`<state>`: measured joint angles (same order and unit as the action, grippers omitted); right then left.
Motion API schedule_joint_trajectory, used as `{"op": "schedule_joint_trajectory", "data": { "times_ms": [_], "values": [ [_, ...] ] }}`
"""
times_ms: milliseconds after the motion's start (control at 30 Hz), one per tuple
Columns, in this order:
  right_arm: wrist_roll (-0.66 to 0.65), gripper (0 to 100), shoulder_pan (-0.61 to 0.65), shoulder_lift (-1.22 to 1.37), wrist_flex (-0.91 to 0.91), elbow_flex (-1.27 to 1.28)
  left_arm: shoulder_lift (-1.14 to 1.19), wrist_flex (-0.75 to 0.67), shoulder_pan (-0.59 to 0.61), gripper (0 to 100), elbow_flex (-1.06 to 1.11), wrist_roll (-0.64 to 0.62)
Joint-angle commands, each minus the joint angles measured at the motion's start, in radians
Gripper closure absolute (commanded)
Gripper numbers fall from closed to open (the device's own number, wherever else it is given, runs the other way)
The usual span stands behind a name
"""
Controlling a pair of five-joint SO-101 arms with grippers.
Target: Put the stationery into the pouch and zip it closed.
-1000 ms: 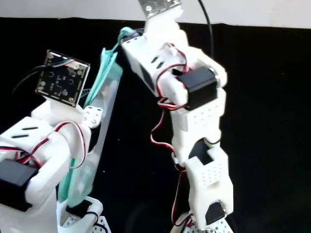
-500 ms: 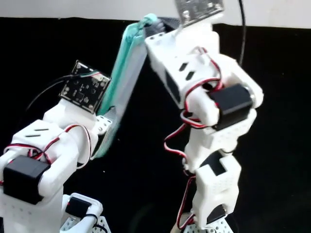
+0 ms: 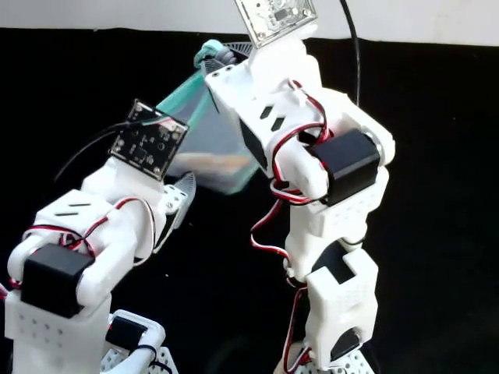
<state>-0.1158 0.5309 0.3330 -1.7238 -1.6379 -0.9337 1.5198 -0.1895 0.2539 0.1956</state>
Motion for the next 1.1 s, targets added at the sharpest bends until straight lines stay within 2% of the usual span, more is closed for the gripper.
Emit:
{"op": "schedule_joint_trajectory", "data": {
  "times_ms": [0, 233, 500, 767, 867, 1067],
  "values": [
    [-0.011, 99.3, 0.013, -0.054, -0.001, -0.002, -0.004, -0.025, -0.007, 86, -0.001, 0.005],
    [-0.011, 99.3, 0.013, -0.056, -0.004, -0.007, -0.004, -0.026, 0.013, 86, -0.004, 0.009],
    [0.017, 99.3, 0.015, -0.059, -0.039, -0.002, 0.002, -0.094, 0.071, 86, -0.010, 0.005],
    [0.031, 99.3, 0.015, -0.059, -0.041, -0.001, 0.007, -0.219, 0.182, 86, 0.010, 0.005],
    [0.032, 99.3, 0.015, -0.059, -0.041, -0.001, 0.007, -0.331, 0.189, 86, 0.097, 0.005],
    [0.031, 99.3, -0.005, -0.061, -0.041, -0.001, 0.008, -0.681, 0.191, 86, 0.346, 0.005]
  ]
}}
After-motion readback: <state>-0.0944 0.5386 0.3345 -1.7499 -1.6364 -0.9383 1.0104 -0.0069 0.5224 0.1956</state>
